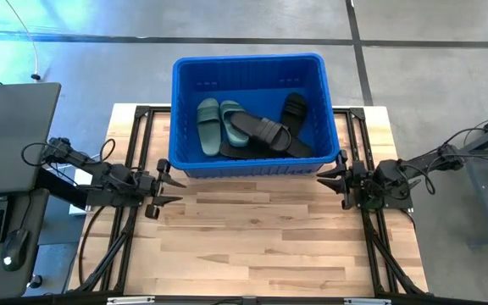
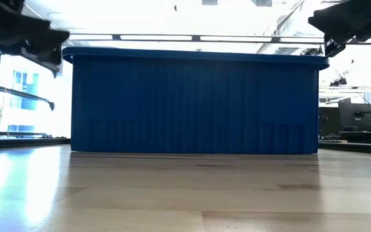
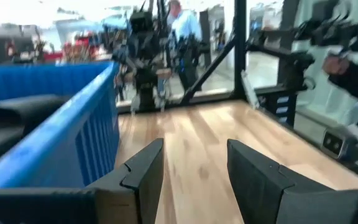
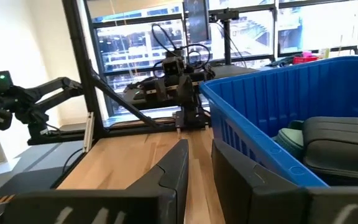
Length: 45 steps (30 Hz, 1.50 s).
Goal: Pick and place slides into bin
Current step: Return to Home Position
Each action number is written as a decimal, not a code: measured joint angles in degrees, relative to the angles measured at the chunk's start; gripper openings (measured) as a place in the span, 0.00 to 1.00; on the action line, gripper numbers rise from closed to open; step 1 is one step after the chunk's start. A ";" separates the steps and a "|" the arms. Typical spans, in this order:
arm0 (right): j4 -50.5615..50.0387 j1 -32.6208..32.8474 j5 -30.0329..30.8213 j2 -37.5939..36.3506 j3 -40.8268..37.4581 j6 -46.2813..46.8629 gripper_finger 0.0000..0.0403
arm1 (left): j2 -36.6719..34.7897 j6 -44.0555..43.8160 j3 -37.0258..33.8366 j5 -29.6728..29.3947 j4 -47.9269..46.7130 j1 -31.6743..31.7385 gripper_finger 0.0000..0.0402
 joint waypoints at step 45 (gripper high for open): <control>-1.13 0.00 -3.08 -0.02 0.15 -4.87 0.16 | 0.00 1.89 0.11 1.79 1.63 -0.04 0.40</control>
